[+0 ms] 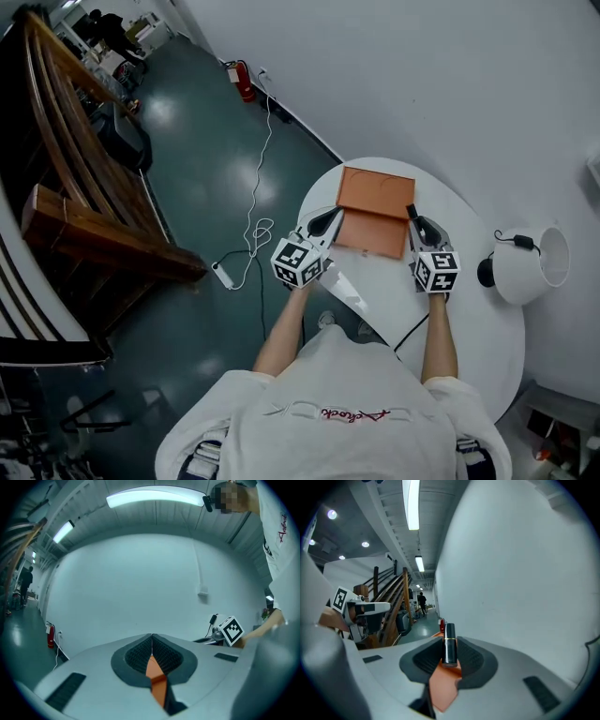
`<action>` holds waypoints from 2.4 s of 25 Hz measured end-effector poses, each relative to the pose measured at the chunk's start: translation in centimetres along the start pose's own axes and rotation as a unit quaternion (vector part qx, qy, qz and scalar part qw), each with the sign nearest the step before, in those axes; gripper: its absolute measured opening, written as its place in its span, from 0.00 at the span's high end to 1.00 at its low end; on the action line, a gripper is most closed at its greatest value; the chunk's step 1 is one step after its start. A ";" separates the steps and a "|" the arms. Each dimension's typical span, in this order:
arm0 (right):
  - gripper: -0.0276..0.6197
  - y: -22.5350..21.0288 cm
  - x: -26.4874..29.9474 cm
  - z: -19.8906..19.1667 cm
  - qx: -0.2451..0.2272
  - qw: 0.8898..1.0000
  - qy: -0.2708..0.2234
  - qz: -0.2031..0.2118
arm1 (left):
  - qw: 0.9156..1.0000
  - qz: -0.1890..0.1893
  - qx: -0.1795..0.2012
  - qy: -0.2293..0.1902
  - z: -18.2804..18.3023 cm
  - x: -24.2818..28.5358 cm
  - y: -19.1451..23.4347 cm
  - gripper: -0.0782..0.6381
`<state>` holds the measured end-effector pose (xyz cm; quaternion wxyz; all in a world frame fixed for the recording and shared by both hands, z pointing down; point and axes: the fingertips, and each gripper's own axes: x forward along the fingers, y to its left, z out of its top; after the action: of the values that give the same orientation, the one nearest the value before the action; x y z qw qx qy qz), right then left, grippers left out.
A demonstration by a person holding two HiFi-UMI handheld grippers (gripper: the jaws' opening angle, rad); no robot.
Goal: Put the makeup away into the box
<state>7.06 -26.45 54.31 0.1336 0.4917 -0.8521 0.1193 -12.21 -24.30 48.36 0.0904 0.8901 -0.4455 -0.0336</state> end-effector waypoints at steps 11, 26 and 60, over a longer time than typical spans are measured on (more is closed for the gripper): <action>0.79 8.6 7.2 -0.3 -0.034 0.993 0.027 0.109 | 0.994 0.110 -0.013 -0.006 -0.6 -7.5 7.1 0.88; 0.79 12.2 9.9 -9.4 -0.310 0.907 0.172 0.228 | 0.991 0.114 -0.057 0.025 -5.2 -7.1 9.2 0.88; 0.87 12.9 12.5 -12.7 -0.318 0.884 0.230 0.254 | 0.987 0.131 -0.080 0.039 -7.8 -9.1 9.4 0.88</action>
<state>-8.73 -25.97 69.54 0.4403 0.1483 -0.8853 -0.0186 -23.97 -21.48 57.64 0.1821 0.8144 -0.5506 -0.0220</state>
